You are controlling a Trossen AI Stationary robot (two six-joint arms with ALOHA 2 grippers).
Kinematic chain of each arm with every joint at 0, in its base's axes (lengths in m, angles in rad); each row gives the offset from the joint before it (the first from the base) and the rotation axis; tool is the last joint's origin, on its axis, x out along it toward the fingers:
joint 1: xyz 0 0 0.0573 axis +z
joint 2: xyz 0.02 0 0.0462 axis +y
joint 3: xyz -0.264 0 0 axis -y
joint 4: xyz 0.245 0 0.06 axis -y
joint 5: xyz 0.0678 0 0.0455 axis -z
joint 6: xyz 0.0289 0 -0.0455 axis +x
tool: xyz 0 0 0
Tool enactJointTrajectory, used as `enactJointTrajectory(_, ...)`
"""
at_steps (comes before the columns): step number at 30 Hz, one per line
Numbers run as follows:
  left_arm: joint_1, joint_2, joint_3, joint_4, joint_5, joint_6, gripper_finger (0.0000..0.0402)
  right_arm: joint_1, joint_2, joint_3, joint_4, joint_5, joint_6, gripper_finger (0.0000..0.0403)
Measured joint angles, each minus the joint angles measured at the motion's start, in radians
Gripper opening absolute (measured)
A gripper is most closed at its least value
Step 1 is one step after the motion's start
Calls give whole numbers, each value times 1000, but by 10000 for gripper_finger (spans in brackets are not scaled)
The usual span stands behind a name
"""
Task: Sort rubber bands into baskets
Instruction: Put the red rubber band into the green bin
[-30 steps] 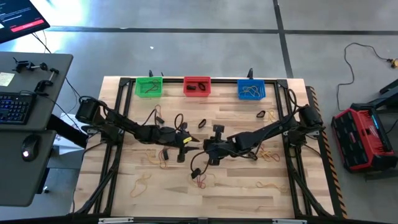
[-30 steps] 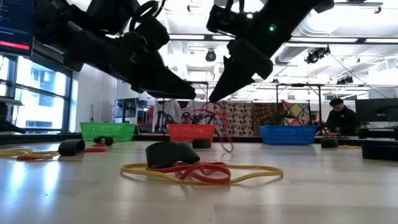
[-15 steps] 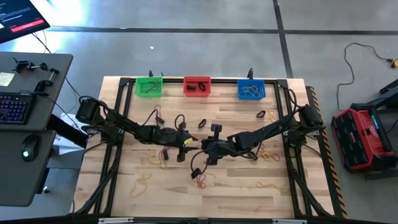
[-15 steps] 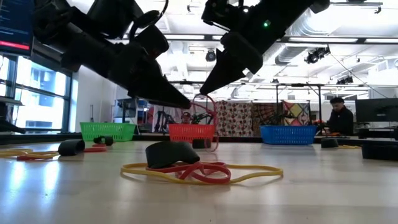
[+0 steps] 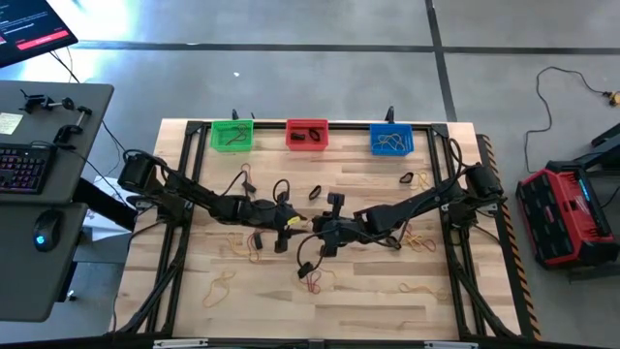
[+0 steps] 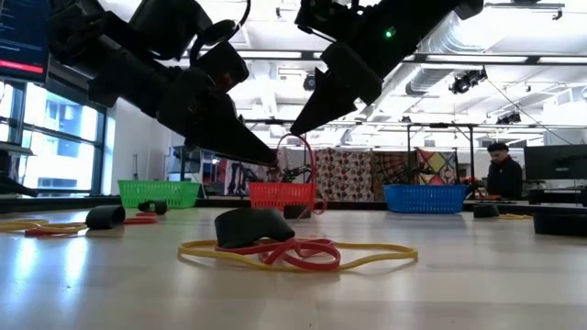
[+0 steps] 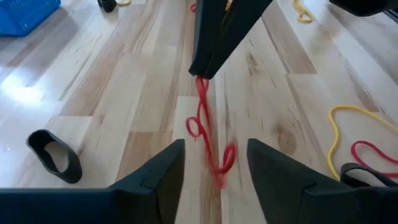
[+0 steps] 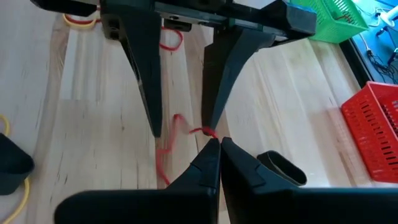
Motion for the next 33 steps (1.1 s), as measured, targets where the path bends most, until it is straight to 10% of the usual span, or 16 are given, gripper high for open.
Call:
enactJointTrajectory(8,-2,0,0,-20,46,36,12,0,0,0,8,0,-2,0)
enactJointTrajectory(19,17,-62,0,-68,-48,42,2,9,0,0,11,30,15,0)
enactJointTrajectory(33,192,-502,0,-400,-149,59,1,42,0,0,-8,195,-7,1)
